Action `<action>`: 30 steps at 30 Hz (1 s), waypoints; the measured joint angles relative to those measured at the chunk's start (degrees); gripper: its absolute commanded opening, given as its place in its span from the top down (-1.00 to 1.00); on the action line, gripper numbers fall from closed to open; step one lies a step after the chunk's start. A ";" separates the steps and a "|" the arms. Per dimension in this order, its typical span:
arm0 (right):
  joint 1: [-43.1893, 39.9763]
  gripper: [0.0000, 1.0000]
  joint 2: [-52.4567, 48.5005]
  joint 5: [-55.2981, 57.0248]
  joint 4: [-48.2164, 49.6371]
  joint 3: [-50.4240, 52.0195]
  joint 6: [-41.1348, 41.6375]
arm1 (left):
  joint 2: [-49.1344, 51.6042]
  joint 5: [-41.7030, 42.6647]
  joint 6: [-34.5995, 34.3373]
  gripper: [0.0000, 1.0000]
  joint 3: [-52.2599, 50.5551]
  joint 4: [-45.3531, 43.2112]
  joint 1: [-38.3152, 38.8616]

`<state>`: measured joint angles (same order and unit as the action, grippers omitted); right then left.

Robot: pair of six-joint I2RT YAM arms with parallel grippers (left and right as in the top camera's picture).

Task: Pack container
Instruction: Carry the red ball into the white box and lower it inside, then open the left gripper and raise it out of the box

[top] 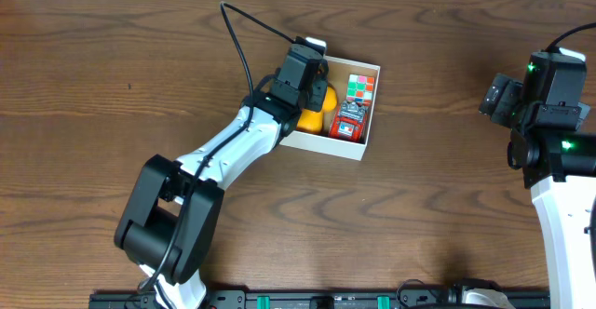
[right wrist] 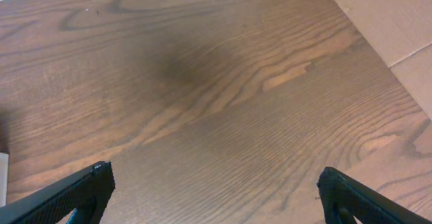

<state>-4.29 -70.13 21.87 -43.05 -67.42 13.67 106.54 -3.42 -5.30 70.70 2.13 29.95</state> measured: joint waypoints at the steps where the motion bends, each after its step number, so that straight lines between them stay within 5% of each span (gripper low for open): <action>1: 0.00 -0.99 0.00 0.00 0.00 0.00 0.00 | -0.55 0.00 0.00 0.88 0.00 0.24 0.00; 8: 0.00 -0.98 0.00 0.00 0.00 0.00 0.00 | -9.68 -0.61 0.02 0.79 -0.07 0.74 -0.04; 14: 0.00 -0.99 0.00 0.02 0.00 0.00 0.00 | -17.53 -10.34 0.59 -0.50 -0.04 4.66 -0.13; 18: 0.00 -0.99 0.00 0.00 0.02 0.00 0.00 | -18.43 -18.23 0.72 -0.91 -0.07 9.62 -1.55; 30: 0.00 -0.98 0.00 0.00 0.00 0.00 0.00 | -18.47 -26.14 0.66 -0.96 -0.07 18.03 -18.64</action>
<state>-4.29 -70.13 21.87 -43.05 -67.42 13.67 88.07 -29.56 -4.64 70.63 20.16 11.31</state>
